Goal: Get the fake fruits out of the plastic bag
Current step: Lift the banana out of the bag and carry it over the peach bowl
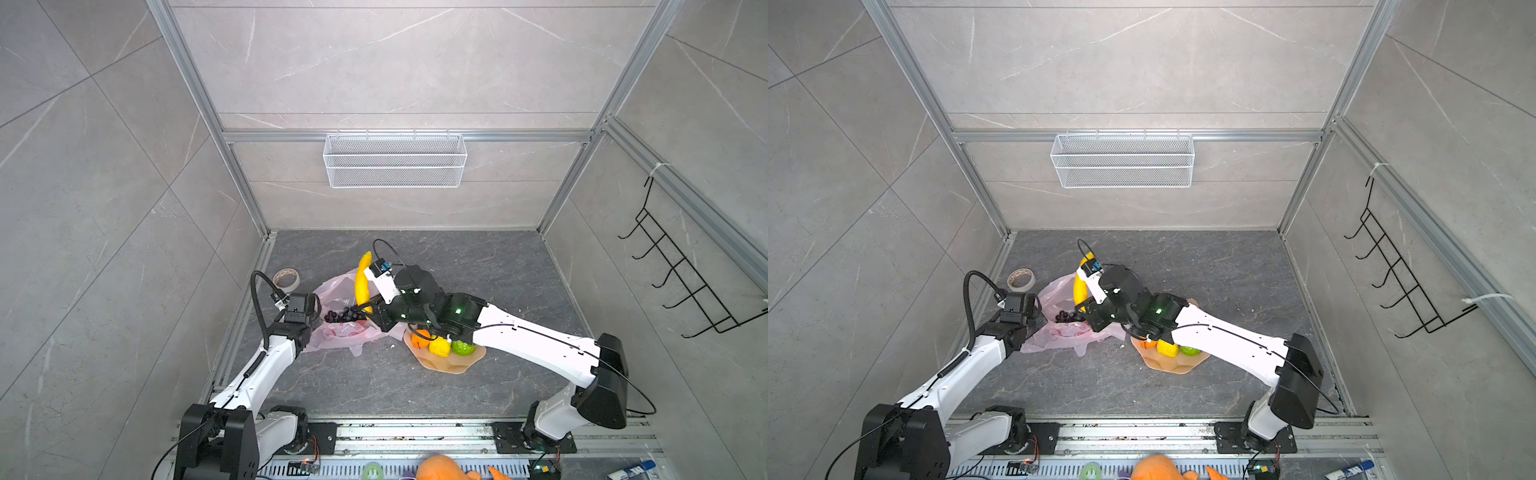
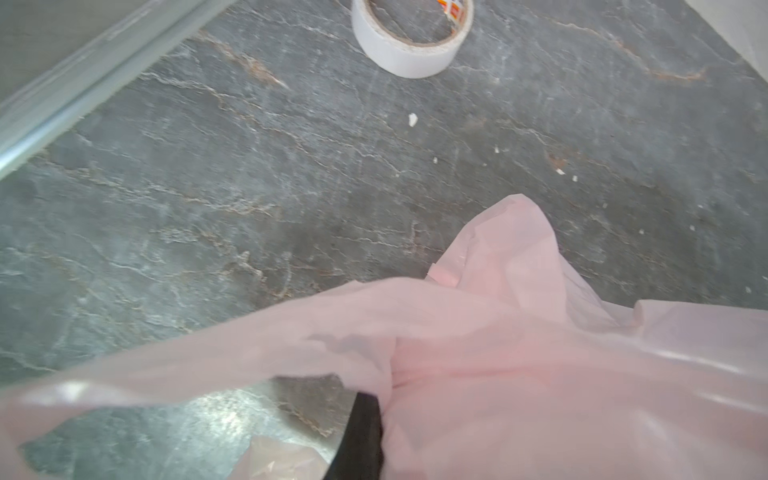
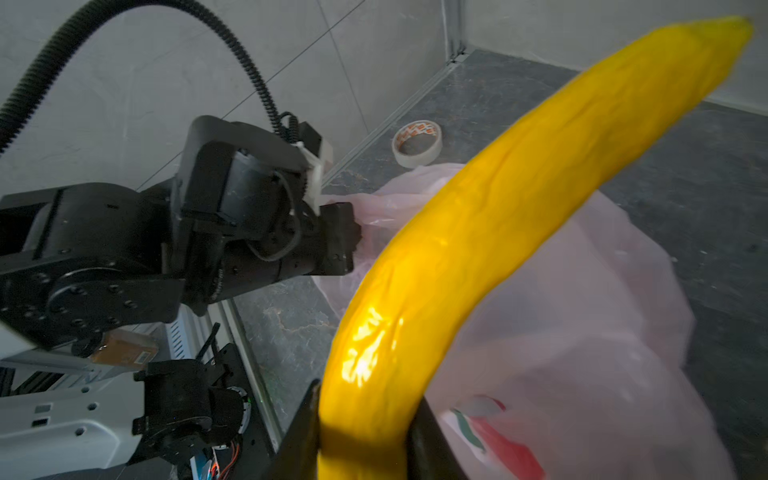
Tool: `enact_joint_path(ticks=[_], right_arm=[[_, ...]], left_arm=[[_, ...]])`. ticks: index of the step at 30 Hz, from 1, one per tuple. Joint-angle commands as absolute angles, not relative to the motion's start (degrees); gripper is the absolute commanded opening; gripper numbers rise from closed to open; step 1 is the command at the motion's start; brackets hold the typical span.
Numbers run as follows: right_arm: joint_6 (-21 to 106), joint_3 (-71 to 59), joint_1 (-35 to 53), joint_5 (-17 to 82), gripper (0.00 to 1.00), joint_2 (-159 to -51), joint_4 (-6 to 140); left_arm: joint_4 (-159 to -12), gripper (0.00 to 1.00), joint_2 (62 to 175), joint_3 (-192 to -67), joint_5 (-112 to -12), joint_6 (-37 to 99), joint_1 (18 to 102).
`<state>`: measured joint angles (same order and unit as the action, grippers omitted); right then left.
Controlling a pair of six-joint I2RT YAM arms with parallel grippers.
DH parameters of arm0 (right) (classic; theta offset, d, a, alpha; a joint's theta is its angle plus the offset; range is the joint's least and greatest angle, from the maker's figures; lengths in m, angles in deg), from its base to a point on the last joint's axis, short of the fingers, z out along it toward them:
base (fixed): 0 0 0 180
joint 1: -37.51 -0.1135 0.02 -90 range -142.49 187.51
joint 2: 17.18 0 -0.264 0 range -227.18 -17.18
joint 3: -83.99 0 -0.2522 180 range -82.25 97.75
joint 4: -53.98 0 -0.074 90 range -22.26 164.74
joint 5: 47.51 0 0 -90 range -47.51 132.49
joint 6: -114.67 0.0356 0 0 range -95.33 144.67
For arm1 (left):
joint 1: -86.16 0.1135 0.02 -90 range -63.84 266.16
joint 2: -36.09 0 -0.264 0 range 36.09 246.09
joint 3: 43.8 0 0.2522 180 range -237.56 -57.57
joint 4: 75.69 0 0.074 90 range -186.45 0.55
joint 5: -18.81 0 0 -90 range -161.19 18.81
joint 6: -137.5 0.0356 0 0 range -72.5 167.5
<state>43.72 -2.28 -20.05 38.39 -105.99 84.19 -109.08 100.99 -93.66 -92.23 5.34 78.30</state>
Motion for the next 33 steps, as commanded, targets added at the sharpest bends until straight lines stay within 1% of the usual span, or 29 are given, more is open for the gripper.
enact_joint_path(ticks=[1, 6, 10, 15, 20, 24, 29, 33], right_arm=[[45.13, -6.7, -15.75, 41.2, 0.26, -99.13, 88.61], [47.13, -12.17, -10.42, 43.86, 0.27, -92.37, 93.91], [53.61, -15.46, -7.94, 48.76, 0.27, -91.23, 98.19], [64.8, -17.99, -7.84, 52.77, 0.26, -94.55, 98.9], [75.25, -19.86, -7.84, 49.94, 0.25, -99.79, 94.48], [80.14, -19.0, -7.84, 50.85, 0.25, -103.41, 93.91], [82.74, -18.61, -7.75, 54.03, 0.26, -105.4, 93.34], [87.42, -17.85, -6.87, 52.97, 0.26, -107.76, 92.73]], left_arm=[[-109.15, 0.0, 99.72, -93.07, -95.09, 7.54, 80.73], [-106.87, 0.0, 99.26, -90.8, -94.28, 9.23, 81.76], [-103.25, 0.0, 98.28, -88.82, -90.57, 10.58, 81.76], [-100.46, 0.0, 99.82, -87.01, -85.56, 8.72, 81.66], [-97.13, 0.0, 101.83, -85.8, -83.15, 8.89, 81.15], [-96.72, 0.0, 100.59, -85.41, -82.69, 9.53, 81.14], [-96.31, 0.0, 99.34, -84.86, -81.67, 9.49, 81.1], [-96.14, 0.0, 99.11, -84.93, -80.96, 9.44, 81.1]])
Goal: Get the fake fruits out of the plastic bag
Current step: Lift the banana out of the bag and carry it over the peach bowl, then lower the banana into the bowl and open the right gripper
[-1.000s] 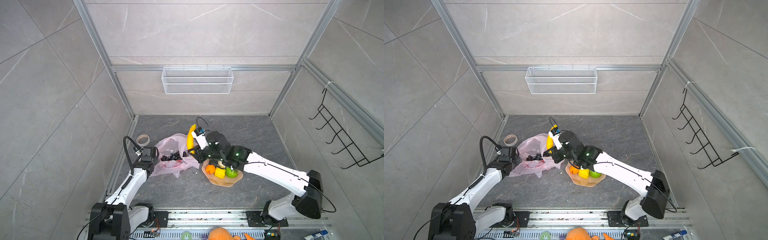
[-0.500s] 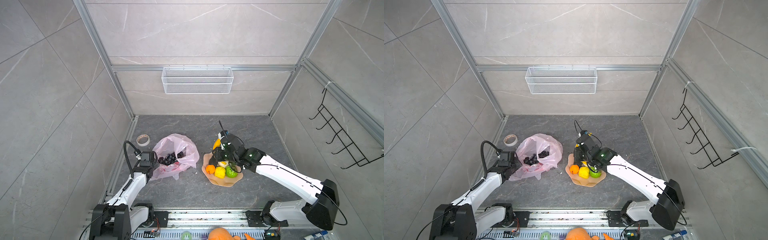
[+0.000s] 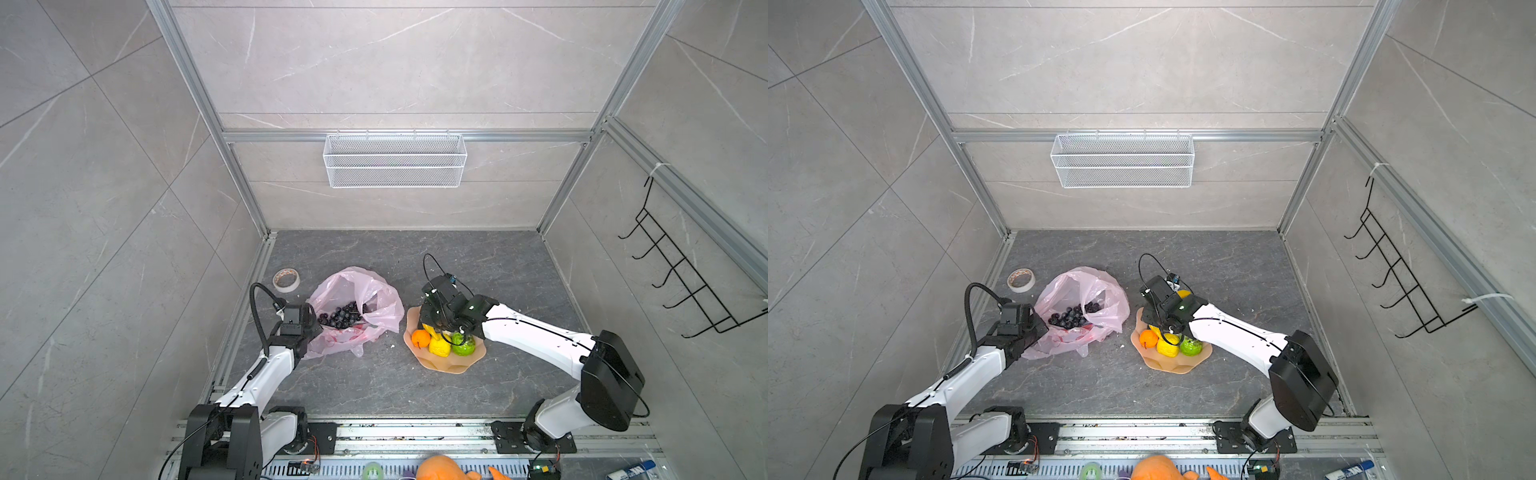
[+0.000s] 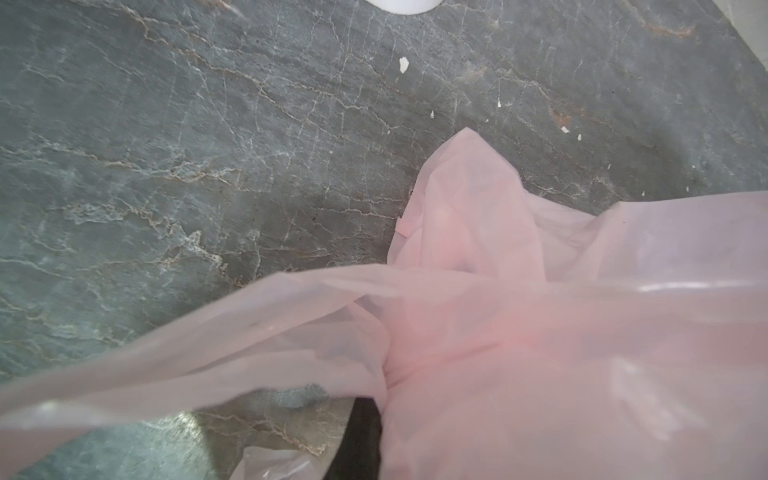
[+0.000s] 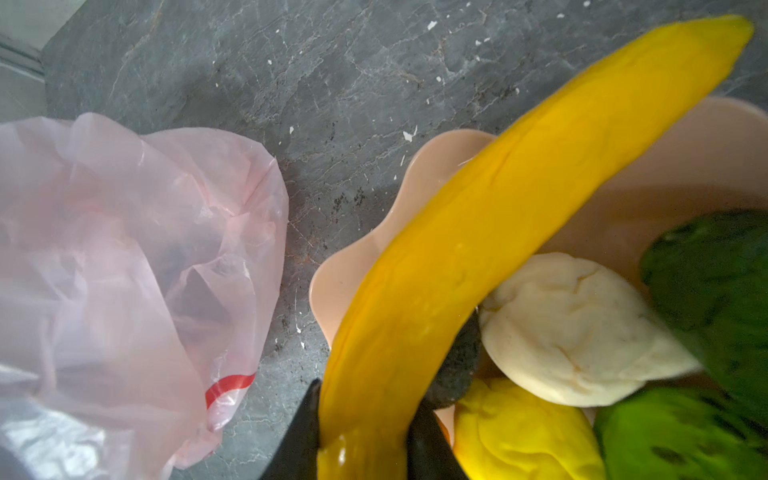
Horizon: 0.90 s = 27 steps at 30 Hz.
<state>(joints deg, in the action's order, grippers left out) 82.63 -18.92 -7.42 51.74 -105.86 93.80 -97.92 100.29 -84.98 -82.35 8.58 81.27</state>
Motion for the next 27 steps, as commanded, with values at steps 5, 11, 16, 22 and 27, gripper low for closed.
enact_joint_path(ticks=[5, 11, 16, 22, 27], right_arm=[[89.98, -16.13, -6.74, 52.3, 0.27, -110.22, 93.1], [91.1, -15.07, -6.7, 53.27, 0.23, -111.59, 94.73], [88.98, -12.14, -9.52, 60.25, 0.23, -110.01, 98.83], [89.36, -10.7, -12.07, 61.98, 0.25, -110.46, 100.04], [90.88, -11.21, -12.61, 59.66, 0.25, -112.34, 99.52]], left_arm=[[-96.16, 0.0, 99.61, -85.2, -80.51, 9.44, 81.14], [-96.21, 0.0, 99.63, -85.22, -80.29, 9.36, 81.15], [-96.11, 0.0, 100.06, -85.32, -80.16, 9.46, 81.15], [-95.91, 0.0, 100.43, -85.43, -79.97, 9.38, 81.14], [-95.95, 0.0, 100.35, -85.33, -79.98, 9.44, 81.14]])
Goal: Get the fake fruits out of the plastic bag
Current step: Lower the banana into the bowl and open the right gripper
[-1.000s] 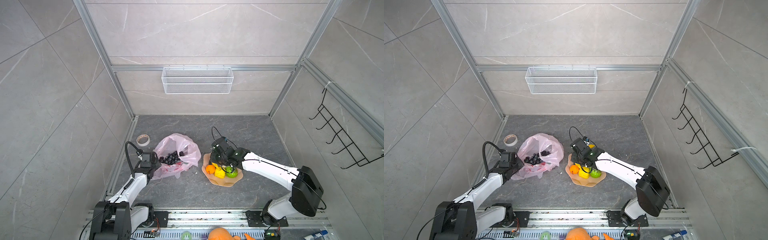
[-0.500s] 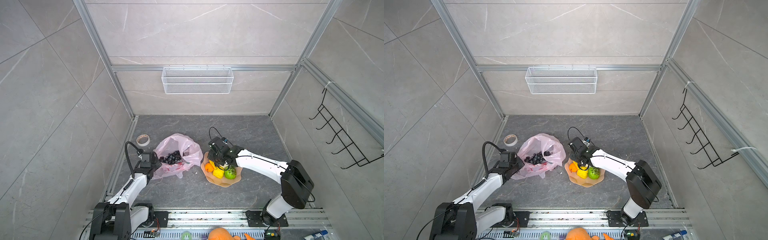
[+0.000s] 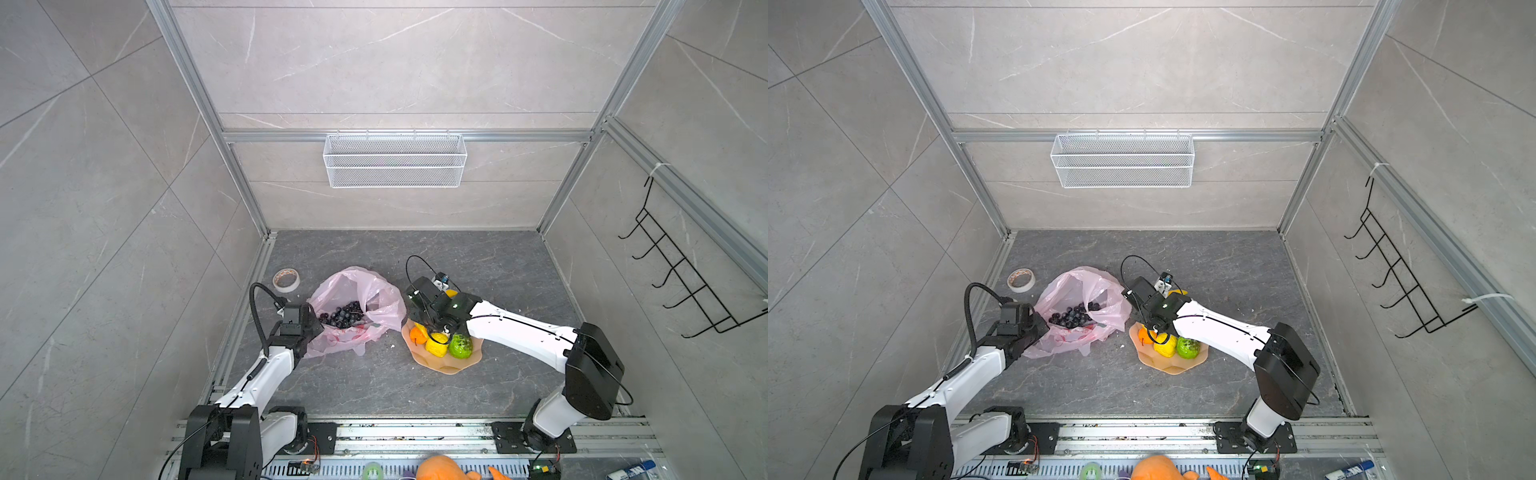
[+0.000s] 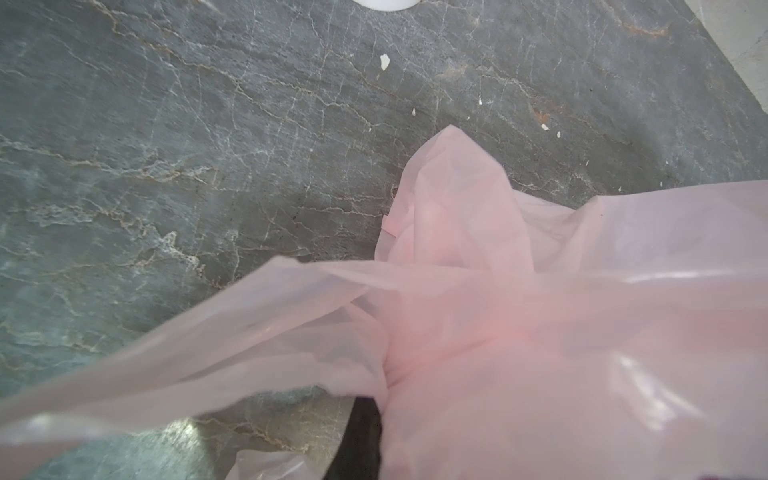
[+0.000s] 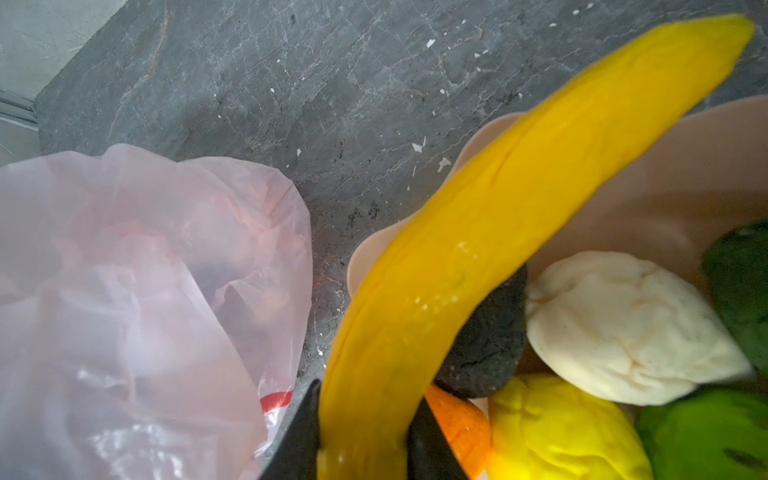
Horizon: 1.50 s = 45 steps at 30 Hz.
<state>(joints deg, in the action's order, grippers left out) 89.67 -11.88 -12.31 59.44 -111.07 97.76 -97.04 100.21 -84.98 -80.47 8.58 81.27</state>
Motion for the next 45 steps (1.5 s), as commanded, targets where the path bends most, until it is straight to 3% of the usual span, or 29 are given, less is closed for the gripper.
enact_joint_path(ticks=[1, 20, 32, 40, 45], right_arm=[[91.17, -11.37, -12.83, 59.46, 0.25, -112.45, 99.33], [91.04, -11.3, -13.77, 57.29, 0.43, -116.52, 99.27], [89.28, -11.22, -14.2, 62.84, 0.52, -110.88, 101.59], [88.31, -12.36, -14.19, 64.27, 0.53, -109.11, 101.34], [79.43, -13.73, -17.21, 66.96, 0.53, -102.77, 94.61]], left_arm=[[-95.95, 0.0, 100.36, -85.37, -80.07, 9.48, 81.14], [-96.2, 0.0, 99.86, -85.34, -80.4, 9.76, 81.09], [-95.84, 0.0, 100.51, -85.56, -79.9, 10.04, 81.15], [-95.1, 0.0, 100.69, -85.67, -78.69, 10.66, 81.13], [-94.46, 0.0, 99.29, -85.69, -78.2, 12.12, 80.51]])
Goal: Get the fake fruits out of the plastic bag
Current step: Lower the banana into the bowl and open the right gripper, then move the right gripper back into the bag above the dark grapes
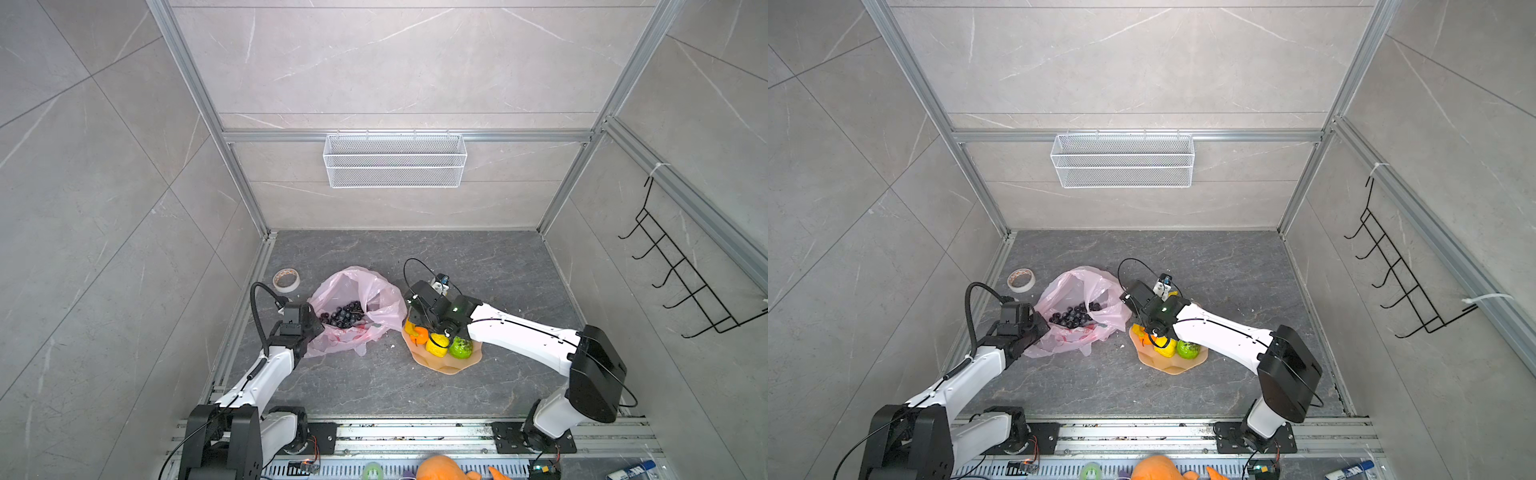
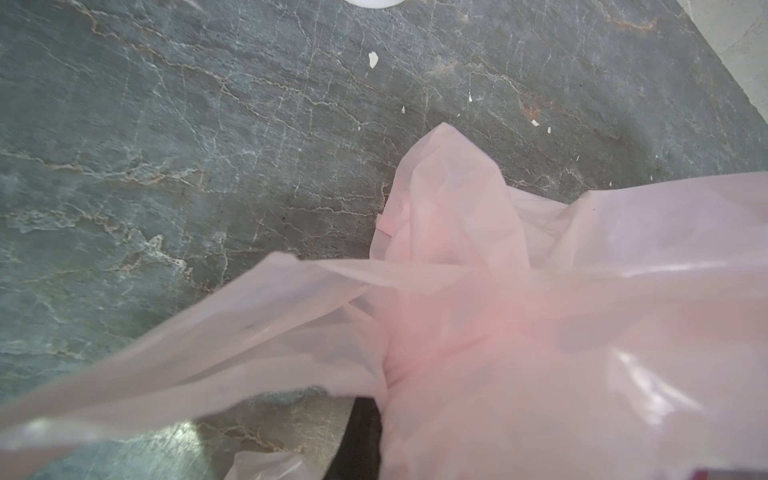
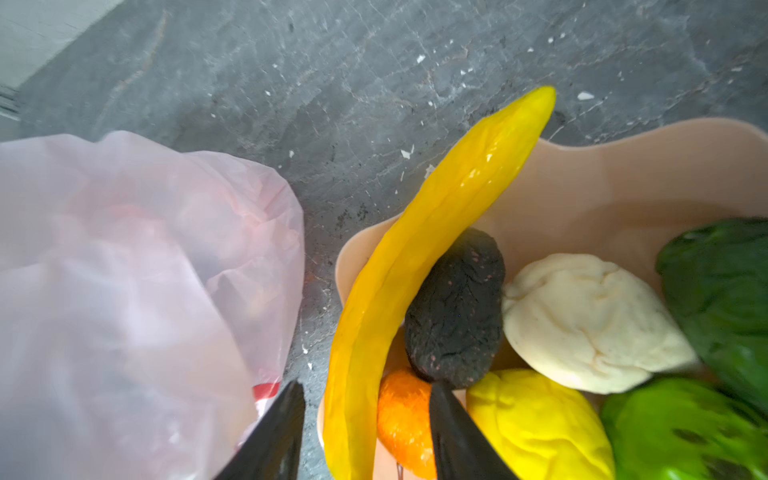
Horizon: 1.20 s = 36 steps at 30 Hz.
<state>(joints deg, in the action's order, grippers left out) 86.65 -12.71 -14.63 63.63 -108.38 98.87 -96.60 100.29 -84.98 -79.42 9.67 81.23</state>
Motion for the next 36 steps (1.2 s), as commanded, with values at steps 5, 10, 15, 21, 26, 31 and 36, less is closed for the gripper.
enact_joint_path(ticks=[5, 10, 15, 21, 26, 31, 36], right_arm=[[68.12, -13.33, -23.28, 67.61, 0.55, -99.2, 84.7], [59.99, -6.12, -27.13, 58.31, 0.55, -106.9, 81.4], [59.79, 6.76, -27.09, 51.24, 0.55, -119.0, 89.48], [61.33, 13.25, -26.66, 48.47, 0.52, -130.68, 96.44], [62.55, 10.26, -26.36, 48.5, 0.49, -133.51, 95.55], [63.18, 8.49, -25.73, 46.84, 0.46, -135.49, 94.84], [63.23, 7.46, -25.01, 45.11, 0.44, -137.21, 93.12]], left_arm=[[-92.43, 0.0, 95.37, -85.0, -79.48, 15.02, 77.32], [-91.03, 0.0, 93.24, -84.24, -80.55, 16.4, 74.0], [-93.89, 0.0, 93.07, -83.37, -78.66, 12.33, 73.07], [-103.3, 0.0, 89.49, -81.12, -79.92, 7.02, 73.14], [-107.49, 0.01, 87.04, -79.84, -80.26, 2.49, 73.15], [-108.3, 0.02, 89.46, -77.98, -77.89, -3.21, 73.15], [-109.37, 0.01, 88.22, -76.29, -81.42, -6.59, 73.32]])
